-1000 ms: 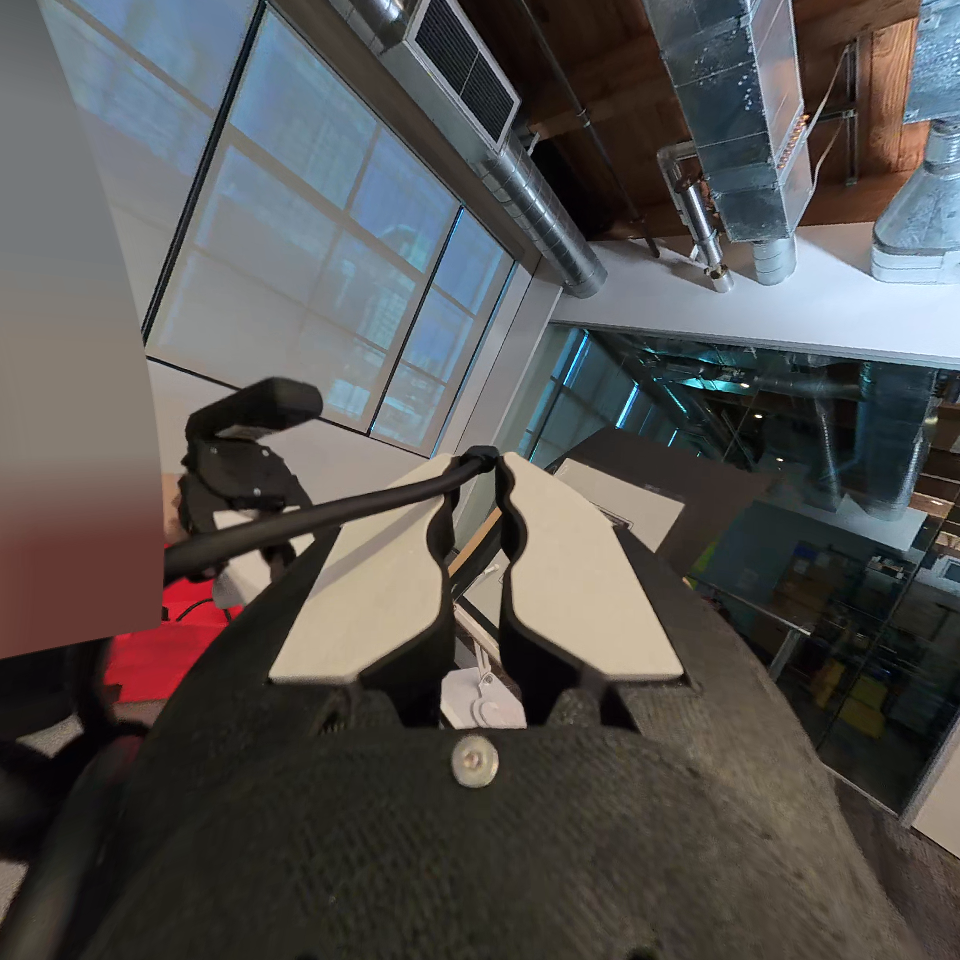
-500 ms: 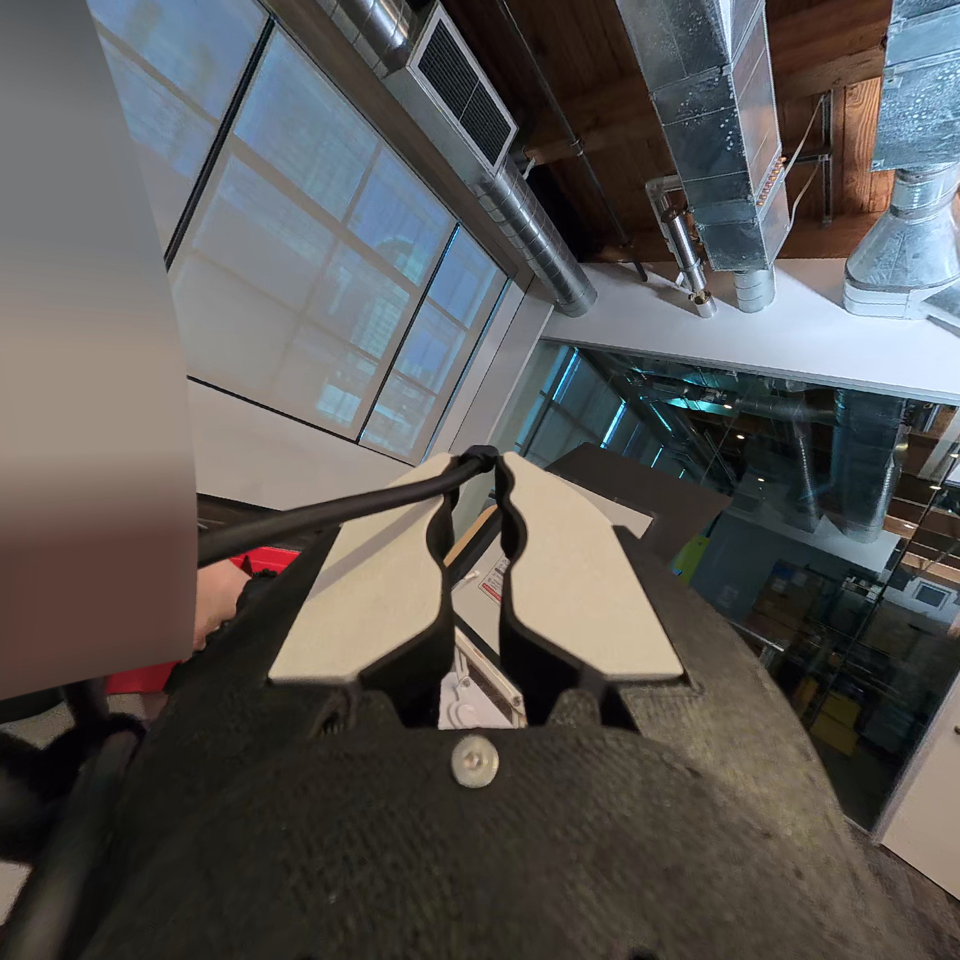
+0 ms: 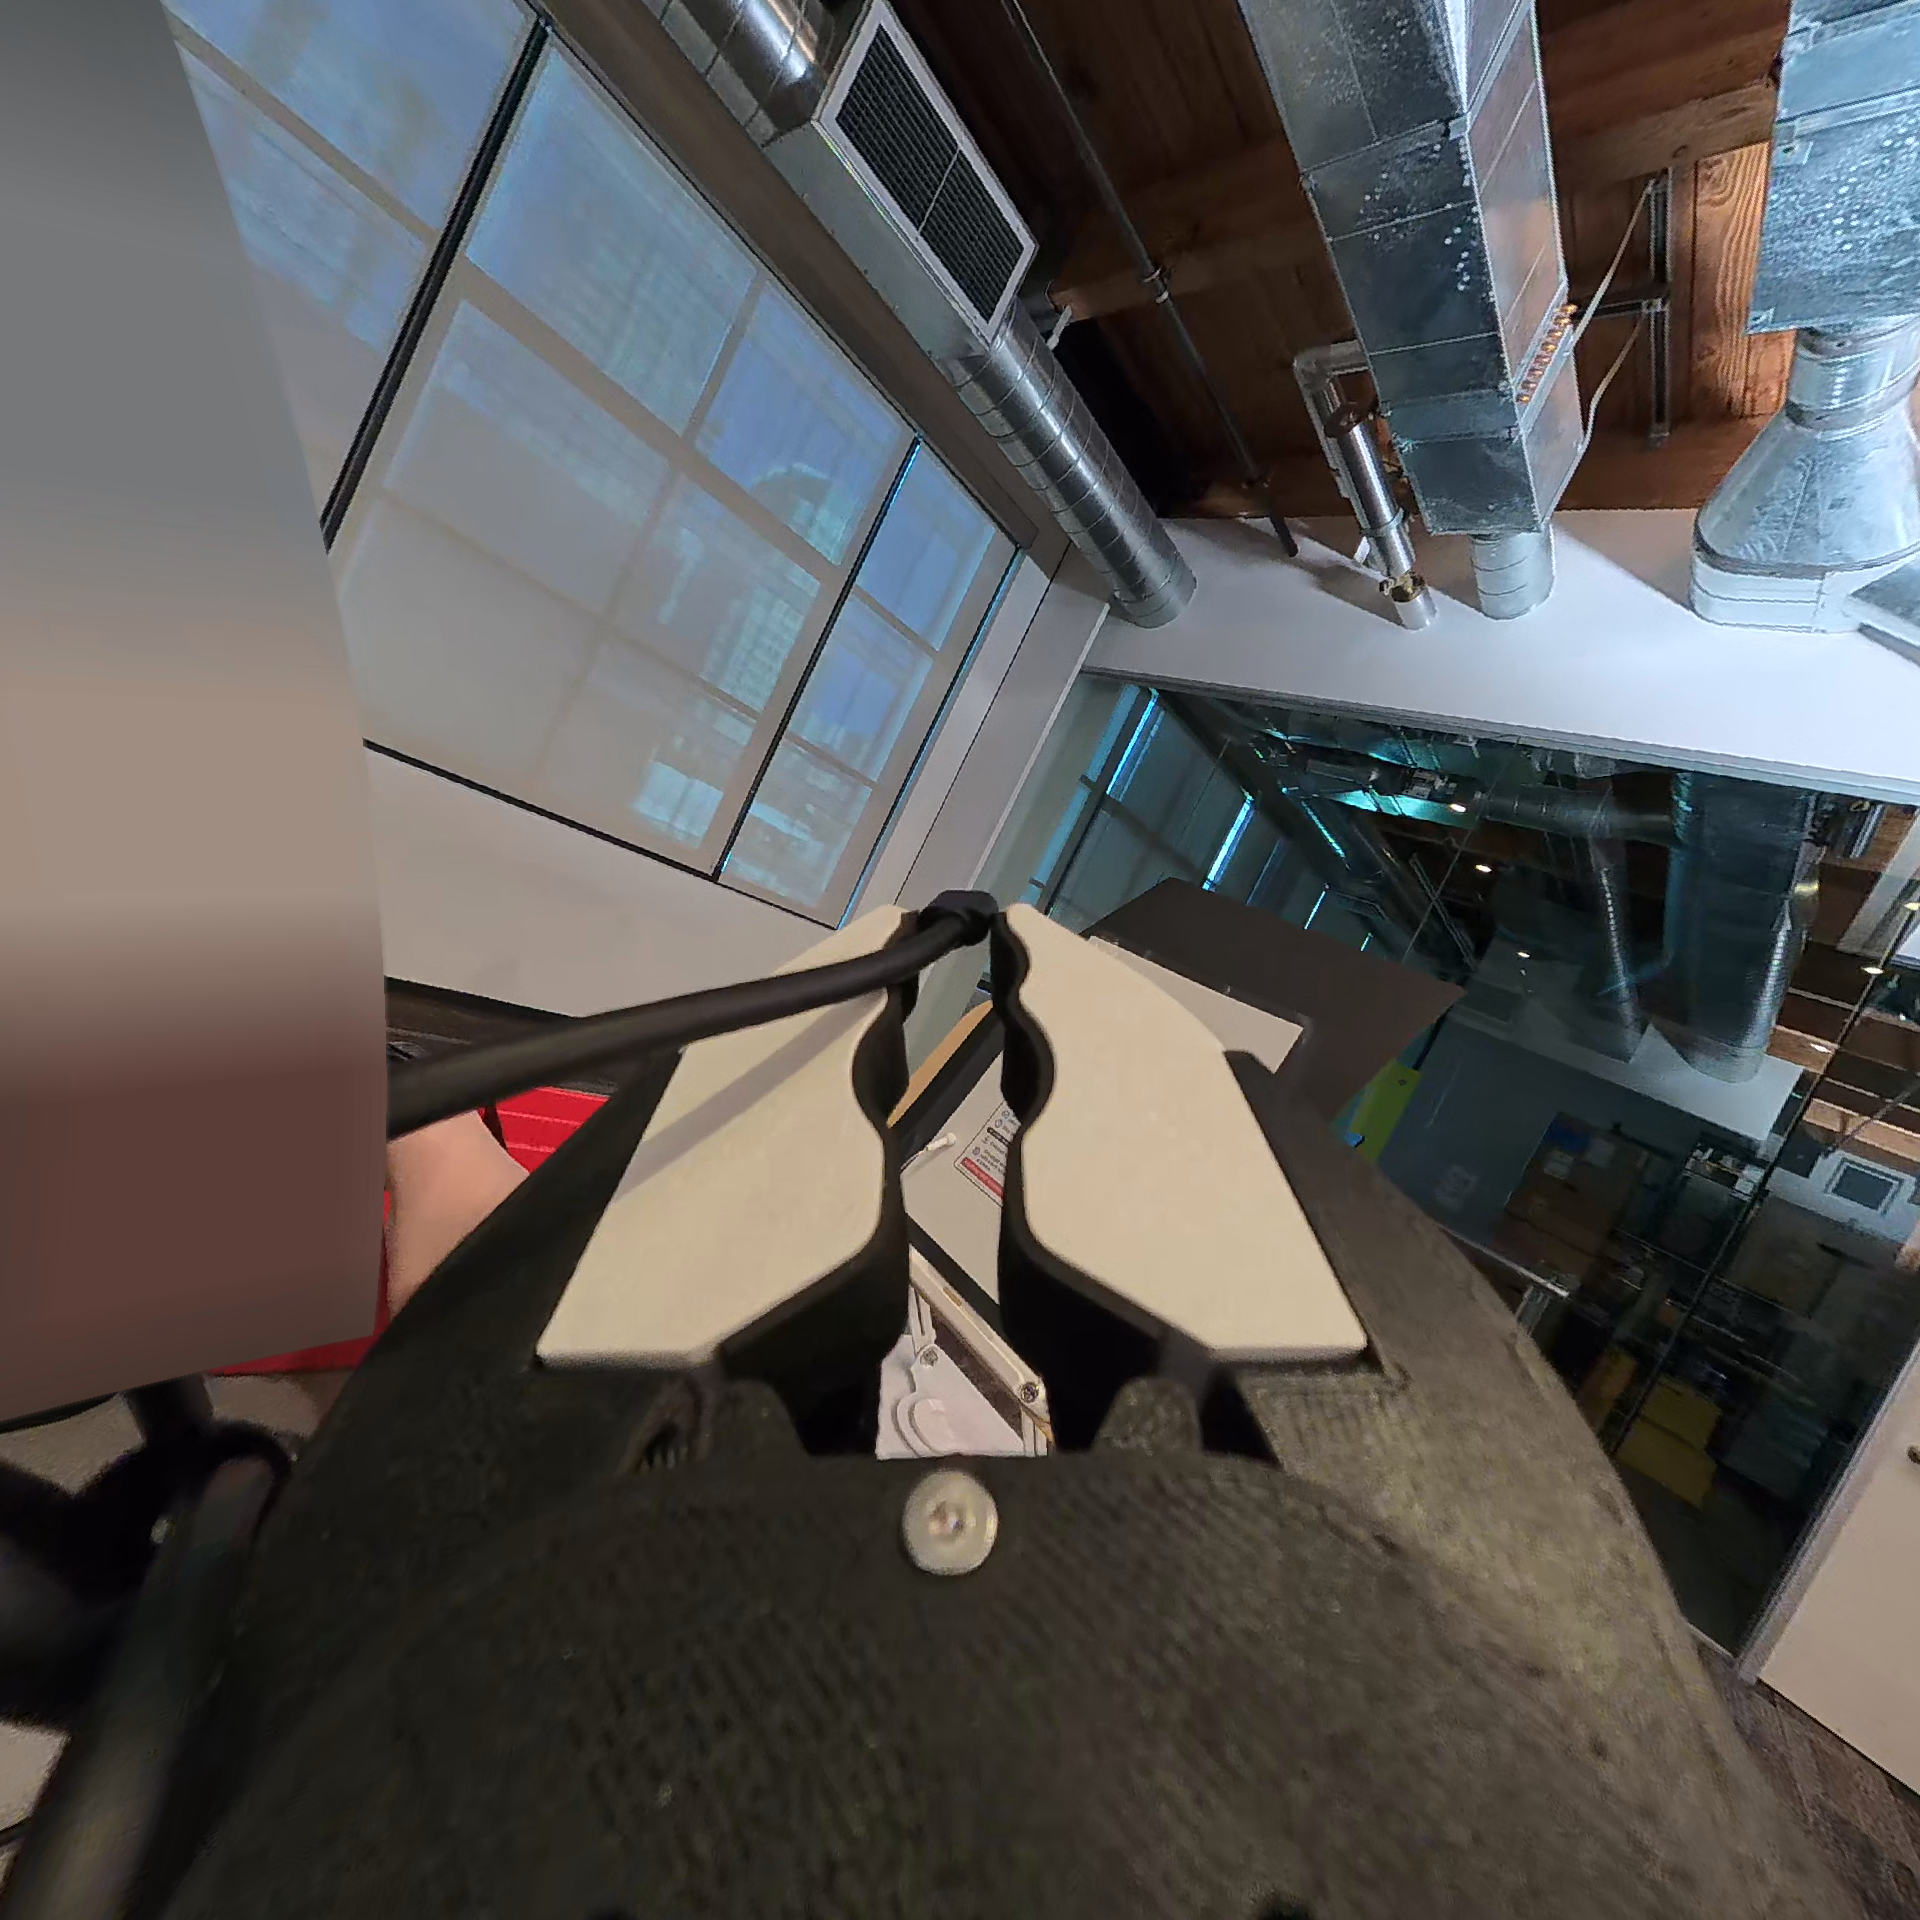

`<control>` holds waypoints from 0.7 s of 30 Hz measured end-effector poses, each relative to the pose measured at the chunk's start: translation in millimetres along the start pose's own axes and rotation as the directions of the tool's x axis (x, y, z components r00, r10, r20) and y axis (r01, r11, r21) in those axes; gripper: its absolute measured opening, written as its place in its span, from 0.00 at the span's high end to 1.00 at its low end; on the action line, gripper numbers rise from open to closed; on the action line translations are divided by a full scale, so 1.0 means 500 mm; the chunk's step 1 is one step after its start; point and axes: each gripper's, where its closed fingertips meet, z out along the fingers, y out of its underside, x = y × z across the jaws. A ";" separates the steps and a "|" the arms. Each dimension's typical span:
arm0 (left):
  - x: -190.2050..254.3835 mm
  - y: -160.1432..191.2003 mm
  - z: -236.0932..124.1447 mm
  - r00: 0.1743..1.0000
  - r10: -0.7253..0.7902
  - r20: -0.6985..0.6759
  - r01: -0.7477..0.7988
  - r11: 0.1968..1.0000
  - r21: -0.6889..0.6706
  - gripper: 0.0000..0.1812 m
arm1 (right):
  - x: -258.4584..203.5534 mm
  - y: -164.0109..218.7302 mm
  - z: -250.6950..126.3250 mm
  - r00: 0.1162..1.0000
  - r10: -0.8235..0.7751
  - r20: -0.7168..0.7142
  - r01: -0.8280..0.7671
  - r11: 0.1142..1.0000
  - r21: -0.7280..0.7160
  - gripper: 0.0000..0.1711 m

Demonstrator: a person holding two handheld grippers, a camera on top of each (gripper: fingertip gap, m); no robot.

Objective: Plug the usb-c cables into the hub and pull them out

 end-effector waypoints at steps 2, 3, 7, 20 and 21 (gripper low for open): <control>0.000 0.000 0.000 1.000 -0.022 -0.001 0.022 1.000 0.001 0.88 | 0.001 0.001 0.000 1.000 -0.004 -0.004 0.004 1.000 -0.003 0.92; 0.000 0.000 0.001 0.999 -0.033 -0.004 0.033 0.999 0.002 0.88 | 0.002 0.002 -0.001 1.000 -0.004 -0.004 0.004 1.000 -0.006 0.92; 0.000 0.003 0.000 0.999 -0.053 0.009 0.053 0.998 -0.024 0.88 | 0.000 0.005 -0.001 1.000 -0.010 0.001 0.010 1.000 -0.014 0.92; -0.061 0.040 -0.186 0.831 -0.548 0.097 0.485 0.799 0.356 0.88 | 0.025 0.031 -0.005 1.000 0.011 -0.028 -0.012 0.999 -0.047 0.92; -0.064 0.046 -0.200 0.822 -0.562 0.097 0.494 0.787 0.370 0.88 | 0.028 0.040 -0.002 0.999 0.018 -0.035 -0.020 0.998 -0.063 0.92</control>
